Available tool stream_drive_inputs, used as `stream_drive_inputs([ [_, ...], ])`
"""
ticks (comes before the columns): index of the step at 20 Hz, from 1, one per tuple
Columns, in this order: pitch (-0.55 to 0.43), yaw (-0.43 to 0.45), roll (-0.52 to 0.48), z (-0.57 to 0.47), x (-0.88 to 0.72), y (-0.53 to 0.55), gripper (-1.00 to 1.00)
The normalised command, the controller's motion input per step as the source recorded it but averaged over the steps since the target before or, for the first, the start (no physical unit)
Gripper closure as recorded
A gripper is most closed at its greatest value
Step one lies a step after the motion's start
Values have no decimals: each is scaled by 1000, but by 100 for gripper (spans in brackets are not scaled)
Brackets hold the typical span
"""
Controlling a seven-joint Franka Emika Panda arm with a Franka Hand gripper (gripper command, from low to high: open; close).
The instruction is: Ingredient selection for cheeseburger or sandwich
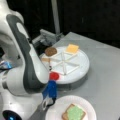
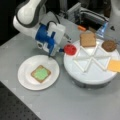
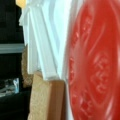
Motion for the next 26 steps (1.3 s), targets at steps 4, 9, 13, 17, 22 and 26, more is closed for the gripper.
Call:
stream_drive_inputs([
  [4, 70, 13, 218, -34, 199, -46, 100],
  [9, 72, 13, 191, -33, 187, -56, 100],
  [13, 69, 7, 191, -38, 199, -67, 100],
  [17, 61, 6, 186, -50, 225, -71, 100],
  [22, 63, 10, 179, -53, 250, -79, 100],
  [26, 70, 9, 161, -48, 282, -74, 100],
])
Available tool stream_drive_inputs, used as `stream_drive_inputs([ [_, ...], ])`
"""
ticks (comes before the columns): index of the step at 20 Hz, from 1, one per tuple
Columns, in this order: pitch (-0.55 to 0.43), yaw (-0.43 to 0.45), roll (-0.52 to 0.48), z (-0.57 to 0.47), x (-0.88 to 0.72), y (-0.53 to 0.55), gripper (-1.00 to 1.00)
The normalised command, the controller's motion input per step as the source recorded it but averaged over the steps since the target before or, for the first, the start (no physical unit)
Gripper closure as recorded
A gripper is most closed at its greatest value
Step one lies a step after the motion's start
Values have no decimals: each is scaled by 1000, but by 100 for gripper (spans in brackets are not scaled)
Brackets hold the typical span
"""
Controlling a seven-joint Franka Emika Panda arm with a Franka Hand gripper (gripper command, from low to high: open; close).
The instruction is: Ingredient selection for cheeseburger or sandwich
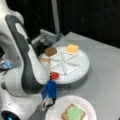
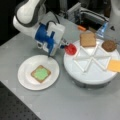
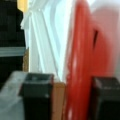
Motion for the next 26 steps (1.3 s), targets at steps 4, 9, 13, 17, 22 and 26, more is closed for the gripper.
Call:
stream_drive_inputs([
  [4, 79, 9, 149, -36, 307, -54, 100],
  [9, 100, 25, 134, 3, 320, -67, 100],
  [13, 138, 54, 119, 76, 319, -156, 100],
  [17, 171, 55, 114, 139, 334, -220, 100],
  [22, 199, 33, 118, 184, 410, -292, 100],
  [26, 163, -15, 103, 144, 453, -240, 100],
])
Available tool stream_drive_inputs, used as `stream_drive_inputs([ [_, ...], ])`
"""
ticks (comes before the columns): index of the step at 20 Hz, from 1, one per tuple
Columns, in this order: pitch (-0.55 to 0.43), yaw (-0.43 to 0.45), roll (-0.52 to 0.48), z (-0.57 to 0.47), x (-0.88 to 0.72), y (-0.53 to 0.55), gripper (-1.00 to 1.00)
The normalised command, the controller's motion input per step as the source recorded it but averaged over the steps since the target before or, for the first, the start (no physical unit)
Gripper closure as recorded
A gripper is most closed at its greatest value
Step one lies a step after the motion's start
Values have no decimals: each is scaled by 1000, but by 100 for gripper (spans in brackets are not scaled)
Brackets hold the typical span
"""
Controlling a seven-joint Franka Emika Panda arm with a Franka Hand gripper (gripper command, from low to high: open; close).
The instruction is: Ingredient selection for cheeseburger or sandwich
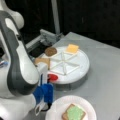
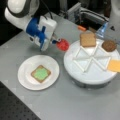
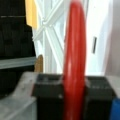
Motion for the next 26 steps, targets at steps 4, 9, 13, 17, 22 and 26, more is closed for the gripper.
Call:
stream_drive_inputs([
  [4, 116, -28, 113, 96, 477, -160, 100],
  [9, 77, -16, 33, 94, 524, -107, 100],
  [13, 61, 59, -26, 121, 604, -101, 100],
  [17, 79, 93, -10, 60, 751, -122, 100],
  [22, 84, 96, -37, -105, 765, -190, 100],
  [26, 115, 24, 7, -189, 614, -257, 100],
])
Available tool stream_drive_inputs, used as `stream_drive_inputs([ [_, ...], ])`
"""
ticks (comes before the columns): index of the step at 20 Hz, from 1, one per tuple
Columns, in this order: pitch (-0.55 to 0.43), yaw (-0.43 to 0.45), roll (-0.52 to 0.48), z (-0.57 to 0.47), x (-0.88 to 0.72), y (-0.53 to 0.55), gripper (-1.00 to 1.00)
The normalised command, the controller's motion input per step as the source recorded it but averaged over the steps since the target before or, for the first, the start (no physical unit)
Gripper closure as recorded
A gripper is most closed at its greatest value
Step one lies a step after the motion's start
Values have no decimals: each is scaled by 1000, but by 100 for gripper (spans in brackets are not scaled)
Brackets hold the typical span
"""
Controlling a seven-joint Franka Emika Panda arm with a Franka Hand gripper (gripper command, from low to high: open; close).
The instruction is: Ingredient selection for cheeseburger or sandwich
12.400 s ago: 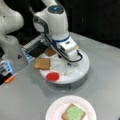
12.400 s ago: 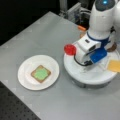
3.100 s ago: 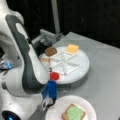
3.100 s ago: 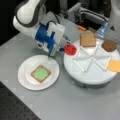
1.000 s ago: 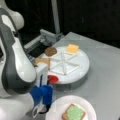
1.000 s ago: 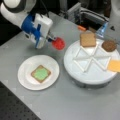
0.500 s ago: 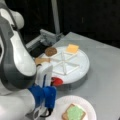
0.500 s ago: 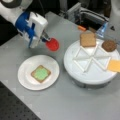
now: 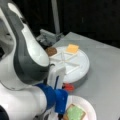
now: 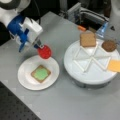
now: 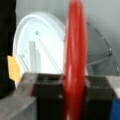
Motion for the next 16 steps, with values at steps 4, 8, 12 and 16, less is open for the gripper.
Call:
stream_drive_inputs([
  [4, 138, 21, 72, -160, 473, -274, 100],
  [8, 138, 28, 92, -48, 425, -266, 100],
  [12, 79, -32, 52, -77, 394, -299, 100],
  [16, 55, -45, 10, -140, 323, -333, 100],
])
